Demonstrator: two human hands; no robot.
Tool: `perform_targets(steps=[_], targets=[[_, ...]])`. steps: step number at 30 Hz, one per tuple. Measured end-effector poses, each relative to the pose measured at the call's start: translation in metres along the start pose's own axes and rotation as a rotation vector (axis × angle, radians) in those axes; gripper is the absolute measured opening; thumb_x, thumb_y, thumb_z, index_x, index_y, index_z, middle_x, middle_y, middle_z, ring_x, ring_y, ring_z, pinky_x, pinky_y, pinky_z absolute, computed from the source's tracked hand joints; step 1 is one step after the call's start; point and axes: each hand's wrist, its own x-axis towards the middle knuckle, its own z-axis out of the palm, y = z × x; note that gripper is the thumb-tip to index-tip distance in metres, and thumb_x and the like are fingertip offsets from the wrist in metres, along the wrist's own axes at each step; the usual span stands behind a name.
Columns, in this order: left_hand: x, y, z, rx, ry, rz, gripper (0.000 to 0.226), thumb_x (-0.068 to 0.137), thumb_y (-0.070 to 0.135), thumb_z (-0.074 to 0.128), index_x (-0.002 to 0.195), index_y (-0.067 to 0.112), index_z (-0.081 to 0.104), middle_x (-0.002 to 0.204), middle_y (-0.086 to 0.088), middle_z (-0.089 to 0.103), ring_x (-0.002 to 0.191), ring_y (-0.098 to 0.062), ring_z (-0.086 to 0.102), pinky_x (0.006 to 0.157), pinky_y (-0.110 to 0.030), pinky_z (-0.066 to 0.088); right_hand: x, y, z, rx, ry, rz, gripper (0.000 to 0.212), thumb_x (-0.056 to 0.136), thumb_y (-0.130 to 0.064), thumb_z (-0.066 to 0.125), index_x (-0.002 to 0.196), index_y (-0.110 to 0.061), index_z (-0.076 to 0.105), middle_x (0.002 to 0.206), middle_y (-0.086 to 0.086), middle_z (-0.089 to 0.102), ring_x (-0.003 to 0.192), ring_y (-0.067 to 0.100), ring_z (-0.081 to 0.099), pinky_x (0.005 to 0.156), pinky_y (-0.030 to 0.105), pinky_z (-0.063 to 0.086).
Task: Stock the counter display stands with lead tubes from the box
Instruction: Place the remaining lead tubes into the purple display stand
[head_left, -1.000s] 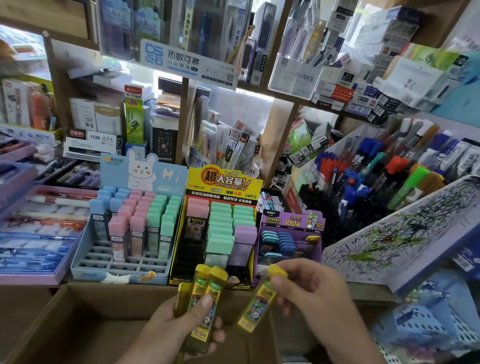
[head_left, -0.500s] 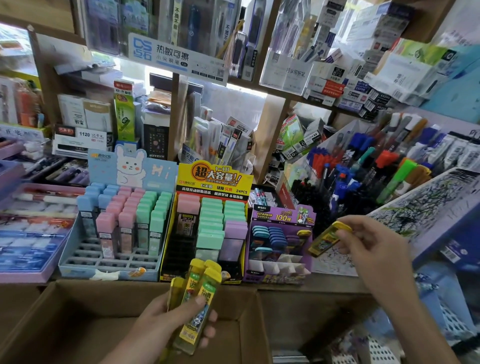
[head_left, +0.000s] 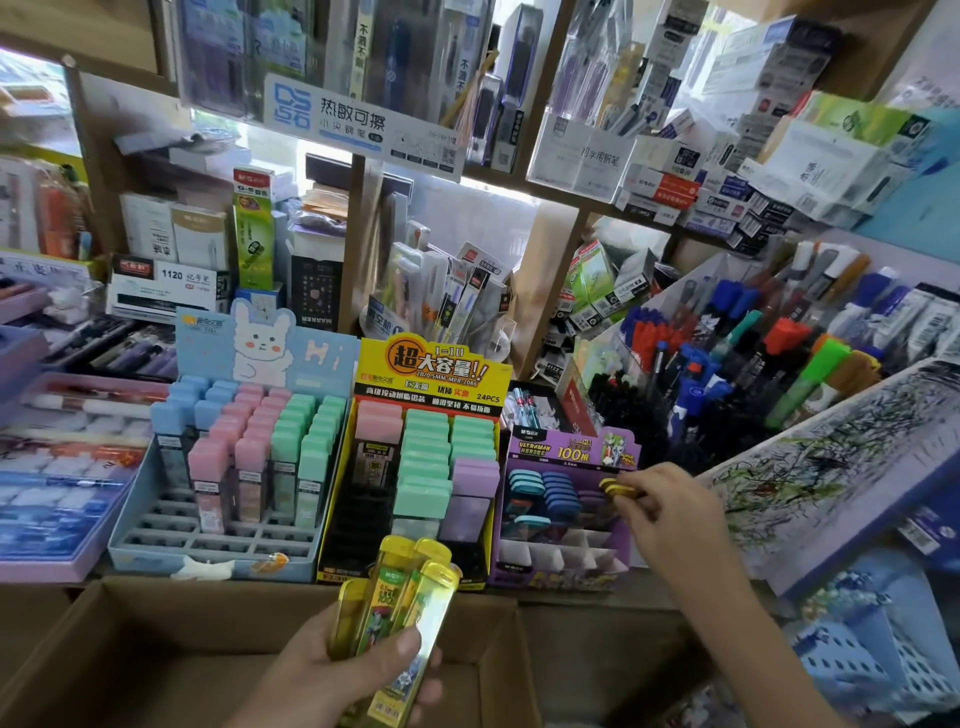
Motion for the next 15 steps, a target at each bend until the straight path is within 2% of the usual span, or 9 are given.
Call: perform_targets(steps=[6,8,10,12,13,15], targets=[[0.004,0.000,-0.002,-0.049,-0.001,-0.019,0.038,0.067,0.012,0.082,0.104,0.003,0.080,0.106,-0.031,0.074,0.094,-0.047,0.074,0.067,-0.042,0.063,-0.001,-0.003,0.006,-0.076,-0.096,0.101,0.013,0.086,0.001,0.077,0.098,-0.004,0.075,0.093,0.007,0.066,0.078,0.028,0.065,0.066,0.040,0.055],[0.004,-0.001,-0.002,-0.081,-0.008,-0.030,0.038,0.062,0.014,0.086,0.100,0.010,0.082,0.108,-0.028,0.075,0.096,-0.047,0.074,0.068,-0.042,0.064,-0.003,-0.009,-0.002,-0.066,-0.058,0.085,0.019,0.086,0.002,0.077,0.104,-0.002,0.075,0.100,0.008,0.067,0.081,0.027,0.068,0.068,0.042,0.059],[0.006,-0.003,-0.001,-0.109,-0.006,-0.025,0.042,0.057,0.015,0.087,0.099,0.013,0.083,0.110,-0.024,0.076,0.096,-0.047,0.074,0.070,-0.043,0.064,-0.008,-0.024,-0.013,-0.013,0.030,0.082,0.018,0.086,0.000,0.077,0.103,-0.006,0.075,0.097,0.002,0.067,0.078,0.019,0.068,0.066,0.037,0.061],[0.007,-0.007,0.001,-0.144,0.000,-0.015,0.046,0.052,0.012,0.089,0.098,0.012,0.083,0.110,-0.022,0.077,0.095,-0.047,0.075,0.070,-0.043,0.064,-0.018,-0.047,-0.022,0.177,0.062,0.155,0.013,0.087,-0.006,0.076,0.095,-0.016,0.076,0.084,-0.008,0.071,0.070,0.007,0.068,0.060,0.028,0.060],[0.008,-0.009,0.002,-0.162,0.001,-0.007,0.048,0.049,0.010,0.089,0.096,0.011,0.083,0.109,-0.022,0.077,0.093,-0.046,0.075,0.068,-0.044,0.064,-0.023,-0.061,-0.024,0.332,-0.001,0.226,0.012,0.087,-0.010,0.076,0.093,-0.020,0.076,0.078,-0.010,0.073,0.066,0.007,0.069,0.057,0.025,0.059],[0.008,-0.012,0.002,-0.189,-0.003,0.015,0.051,0.045,0.008,0.091,0.096,0.010,0.083,0.108,-0.022,0.077,0.090,-0.044,0.076,0.065,-0.044,0.064,-0.031,-0.090,-0.023,0.630,-0.232,0.373,0.009,0.088,-0.017,0.078,0.092,-0.024,0.076,0.075,-0.004,0.076,0.058,0.010,0.069,0.052,0.023,0.054]])
